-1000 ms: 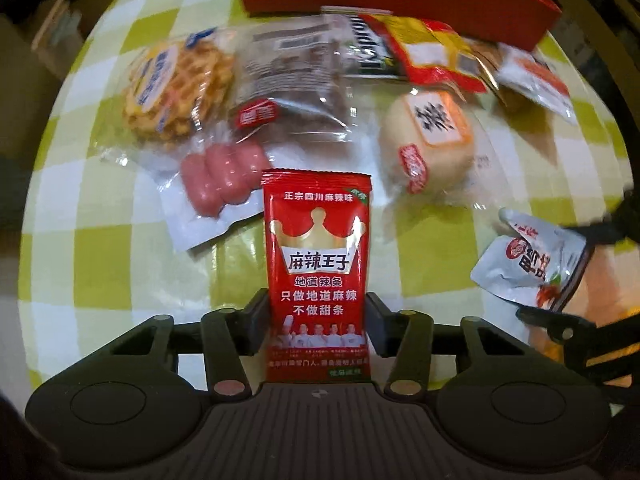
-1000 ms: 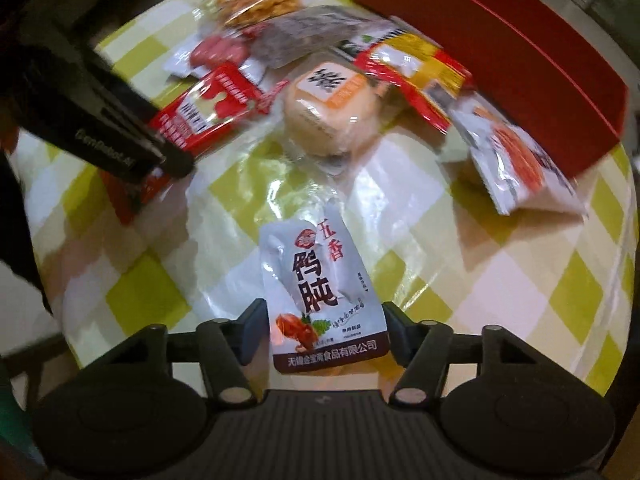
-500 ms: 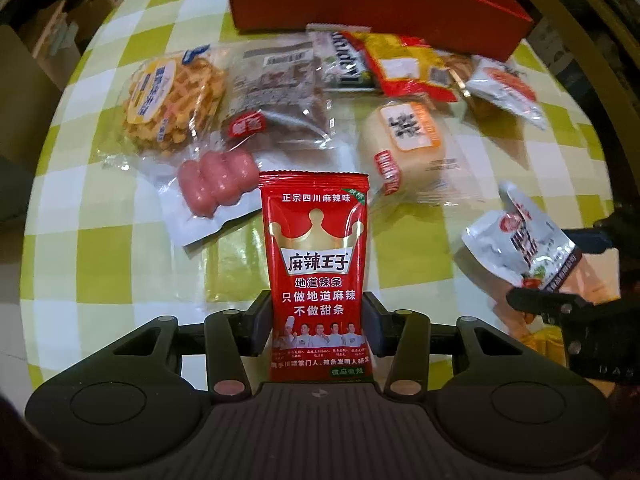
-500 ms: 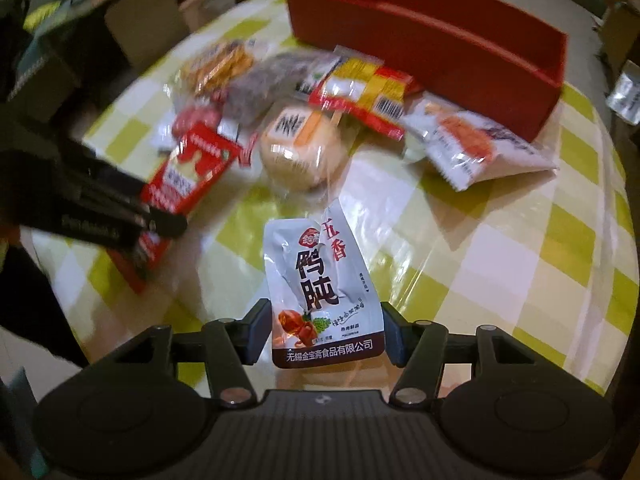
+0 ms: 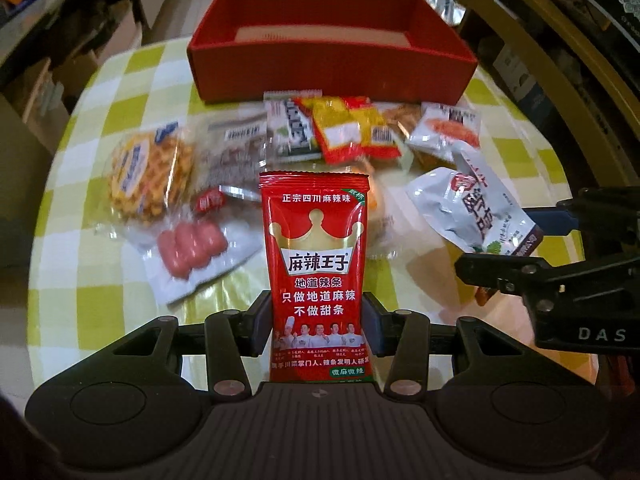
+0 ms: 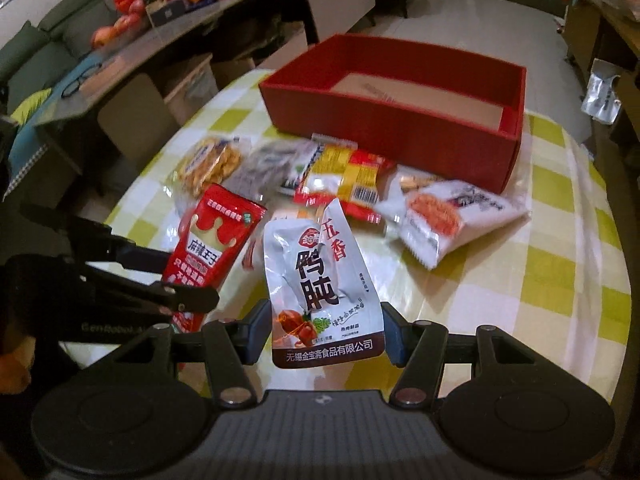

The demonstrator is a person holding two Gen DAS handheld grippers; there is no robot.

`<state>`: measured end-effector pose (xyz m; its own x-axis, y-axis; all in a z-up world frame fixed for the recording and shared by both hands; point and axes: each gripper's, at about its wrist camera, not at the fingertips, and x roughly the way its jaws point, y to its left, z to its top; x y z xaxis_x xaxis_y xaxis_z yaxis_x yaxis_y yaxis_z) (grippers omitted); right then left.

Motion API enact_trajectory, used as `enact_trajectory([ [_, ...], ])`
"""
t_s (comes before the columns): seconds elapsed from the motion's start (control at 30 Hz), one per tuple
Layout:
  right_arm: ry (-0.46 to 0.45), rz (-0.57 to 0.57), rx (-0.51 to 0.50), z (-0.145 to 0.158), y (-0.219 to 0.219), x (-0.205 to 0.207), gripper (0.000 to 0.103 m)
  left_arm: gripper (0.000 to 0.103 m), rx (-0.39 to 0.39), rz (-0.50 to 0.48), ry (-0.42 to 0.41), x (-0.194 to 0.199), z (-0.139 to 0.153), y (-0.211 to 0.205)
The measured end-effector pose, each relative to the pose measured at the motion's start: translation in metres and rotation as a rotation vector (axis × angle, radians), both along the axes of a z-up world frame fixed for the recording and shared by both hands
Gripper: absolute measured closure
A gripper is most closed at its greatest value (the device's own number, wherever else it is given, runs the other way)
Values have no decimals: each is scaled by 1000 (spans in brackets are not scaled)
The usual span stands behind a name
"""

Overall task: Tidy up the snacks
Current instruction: 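Carry both packets over the red box with both grippers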

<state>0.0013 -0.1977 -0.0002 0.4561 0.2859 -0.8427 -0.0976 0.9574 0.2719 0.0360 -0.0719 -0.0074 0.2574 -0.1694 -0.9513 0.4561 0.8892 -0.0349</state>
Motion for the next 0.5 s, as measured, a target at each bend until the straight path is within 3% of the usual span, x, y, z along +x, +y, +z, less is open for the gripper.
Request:
enact_trajectory([
  [0.5, -73, -59, 25, 12, -16, 48, 39, 49, -11, -6, -109, 43, 20, -25],
])
